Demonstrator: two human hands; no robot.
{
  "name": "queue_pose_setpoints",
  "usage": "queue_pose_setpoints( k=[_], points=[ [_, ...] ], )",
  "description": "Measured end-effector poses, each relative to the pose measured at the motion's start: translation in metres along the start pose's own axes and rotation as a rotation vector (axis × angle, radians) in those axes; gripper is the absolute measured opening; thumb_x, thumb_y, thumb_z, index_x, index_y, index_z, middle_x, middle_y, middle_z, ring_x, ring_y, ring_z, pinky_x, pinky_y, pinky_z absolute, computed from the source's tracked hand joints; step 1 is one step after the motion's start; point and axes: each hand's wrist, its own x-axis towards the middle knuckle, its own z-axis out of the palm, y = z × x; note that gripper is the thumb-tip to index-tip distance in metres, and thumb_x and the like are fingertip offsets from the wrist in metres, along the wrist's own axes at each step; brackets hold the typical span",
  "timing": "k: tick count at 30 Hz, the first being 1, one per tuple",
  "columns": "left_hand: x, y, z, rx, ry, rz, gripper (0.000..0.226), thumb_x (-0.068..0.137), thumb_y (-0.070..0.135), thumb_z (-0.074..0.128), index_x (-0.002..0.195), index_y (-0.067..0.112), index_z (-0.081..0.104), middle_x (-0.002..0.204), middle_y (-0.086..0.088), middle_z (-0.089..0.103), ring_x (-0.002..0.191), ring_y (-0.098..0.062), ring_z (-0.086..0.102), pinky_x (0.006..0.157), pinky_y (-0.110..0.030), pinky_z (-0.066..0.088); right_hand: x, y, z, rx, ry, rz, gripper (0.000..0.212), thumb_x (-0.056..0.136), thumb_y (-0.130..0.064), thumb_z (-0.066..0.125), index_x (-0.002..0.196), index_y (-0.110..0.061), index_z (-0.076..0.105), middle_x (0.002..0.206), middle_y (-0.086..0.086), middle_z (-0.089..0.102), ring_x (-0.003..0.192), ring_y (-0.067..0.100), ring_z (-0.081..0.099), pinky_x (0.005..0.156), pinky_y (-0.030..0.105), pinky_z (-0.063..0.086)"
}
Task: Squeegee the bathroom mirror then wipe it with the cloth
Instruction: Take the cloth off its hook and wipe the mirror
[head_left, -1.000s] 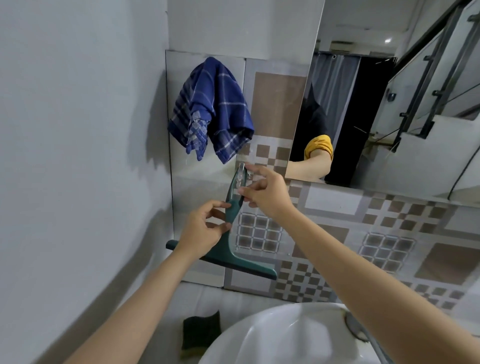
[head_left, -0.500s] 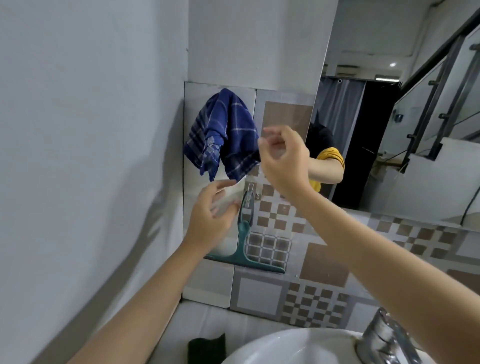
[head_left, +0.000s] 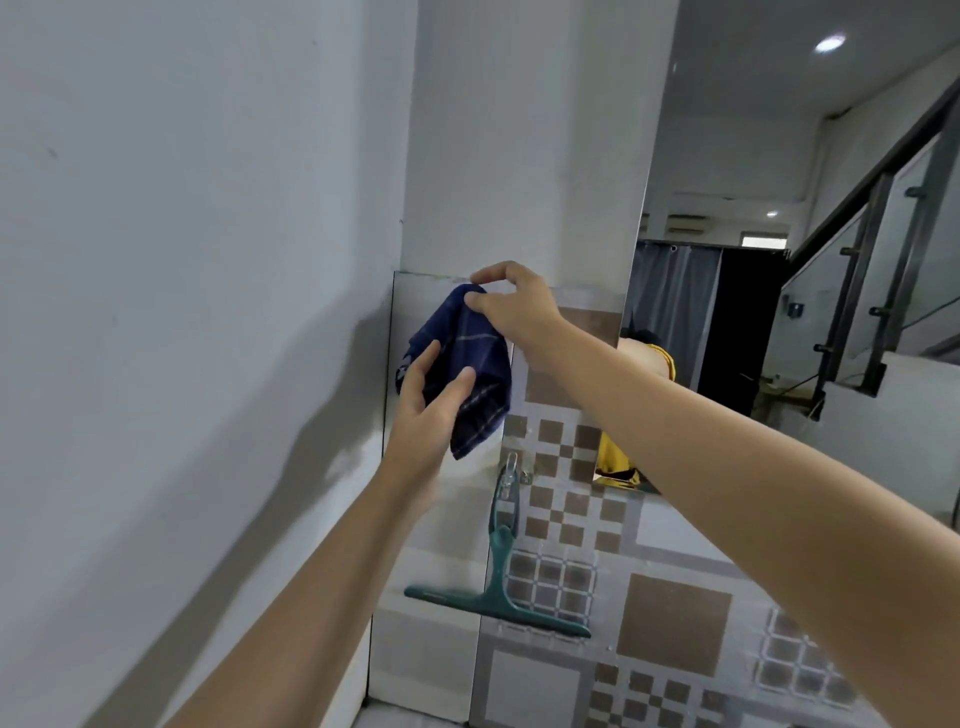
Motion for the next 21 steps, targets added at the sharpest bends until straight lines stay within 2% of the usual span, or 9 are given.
queue_pose_setpoints(
  k=[2, 3, 5, 7, 10, 13, 16, 19, 21],
  points=[
    [-0.006, 0.009, -0.003, 0.022, -0.052, -0.017, 0.048, 0.093, 0.027, 0.054, 0.137, 0.039, 0.039, 0.125, -0.010, 0.057, 0.107, -0.012, 0.059, 0.075, -0.020, 0.040, -0.001, -0.007, -0.001, 0.072, 0.012, 0.009, 0.016, 0.089, -0.013, 0.062, 0.096, -0.027, 0.064, 0.083, 0.004, 0.065, 0.073, 0.020, 0.063, 0.071, 0.037, 0.058],
    [-0.009, 0.013, -0.004, 0.036, -0.081, -0.034, 0.047, 0.093, 0.031, 0.053, 0.136, 0.042, 0.038, 0.123, -0.010, 0.059, 0.110, -0.019, 0.058, 0.085, -0.026, 0.039, -0.002, -0.010, -0.002, 0.097, 0.017, 0.008, 0.019, 0.090, -0.011, 0.060, 0.097, -0.028, 0.064, 0.085, 0.006, 0.066, 0.074, 0.021, 0.062, 0.067, 0.036, 0.057],
    [-0.014, 0.022, -0.009, 0.073, -0.139, -0.074, 0.052, 0.087, 0.044, 0.056, 0.135, 0.050, 0.036, 0.124, 0.004, 0.063, 0.114, -0.024, 0.059, 0.102, -0.046, 0.031, -0.007, -0.015, -0.005, 0.177, 0.006, 0.018, 0.024, 0.092, -0.008, 0.057, 0.101, -0.029, 0.064, 0.093, 0.010, 0.067, 0.073, 0.021, 0.063, 0.061, 0.031, 0.056],
    [-0.020, 0.029, -0.014, 0.104, -0.219, -0.091, 0.064, 0.078, 0.057, 0.055, 0.136, 0.055, 0.030, 0.128, 0.012, 0.060, 0.114, -0.024, 0.060, 0.103, -0.057, 0.027, -0.015, -0.019, -0.009, 0.260, -0.008, 0.049, 0.028, 0.094, -0.006, 0.054, 0.108, -0.029, 0.062, 0.100, 0.012, 0.066, 0.076, 0.021, 0.065, 0.061, 0.030, 0.058],
    [-0.034, 0.037, -0.015, 0.203, -0.331, -0.107, 0.074, 0.072, 0.070, 0.045, 0.139, 0.059, 0.015, 0.133, 0.014, 0.056, 0.107, -0.024, 0.066, 0.095, -0.056, 0.032, -0.023, -0.025, -0.014, 0.310, -0.008, 0.047, 0.033, 0.096, -0.006, 0.052, 0.116, -0.030, 0.060, 0.105, 0.011, 0.064, 0.084, 0.022, 0.065, 0.067, 0.031, 0.059],
    [-0.045, 0.045, -0.010, 0.234, -0.262, -0.052, 0.085, 0.066, 0.075, 0.050, 0.140, 0.057, 0.013, 0.146, 0.014, 0.042, 0.119, -0.025, 0.057, 0.101, -0.054, 0.032, -0.032, -0.039, -0.018, 0.356, -0.066, 0.002, 0.036, 0.096, -0.003, 0.051, 0.120, -0.029, 0.058, 0.107, 0.012, 0.063, 0.091, 0.023, 0.064, 0.070, 0.030, 0.059],
    [-0.051, 0.060, -0.009, 0.105, -0.169, 0.044, 0.067, 0.078, 0.065, 0.053, 0.138, 0.053, 0.027, 0.144, 0.009, 0.044, 0.123, -0.023, 0.052, 0.105, -0.059, 0.029, -0.041, -0.054, -0.022, 0.402, -0.156, -0.081, 0.037, 0.095, 0.000, 0.051, 0.122, -0.025, 0.057, 0.104, 0.012, 0.063, 0.092, 0.023, 0.064, 0.079, 0.033, 0.059],
    [-0.059, 0.077, -0.010, -0.055, -0.211, 0.052, 0.052, 0.085, 0.058, 0.049, 0.135, 0.046, 0.039, 0.136, -0.002, 0.055, 0.114, -0.022, 0.059, 0.088, -0.044, 0.050, -0.059, -0.065, -0.028, 0.454, -0.266, -0.138, 0.039, 0.094, 0.004, 0.052, 0.124, -0.020, 0.056, 0.098, 0.009, 0.065, 0.085, 0.021, 0.065, 0.078, 0.031, 0.059],
    [-0.070, 0.088, -0.008, -0.140, -0.260, 0.019, 0.039, 0.091, 0.056, 0.040, 0.123, 0.040, 0.055, 0.129, -0.005, 0.062, 0.115, -0.026, 0.060, 0.092, -0.049, 0.051, -0.074, -0.067, -0.035, 0.505, -0.317, -0.144, 0.040, 0.093, 0.006, 0.052, 0.123, -0.020, 0.056, 0.095, 0.008, 0.066, 0.083, 0.020, 0.066, 0.078, 0.032, 0.059]
  ],
)
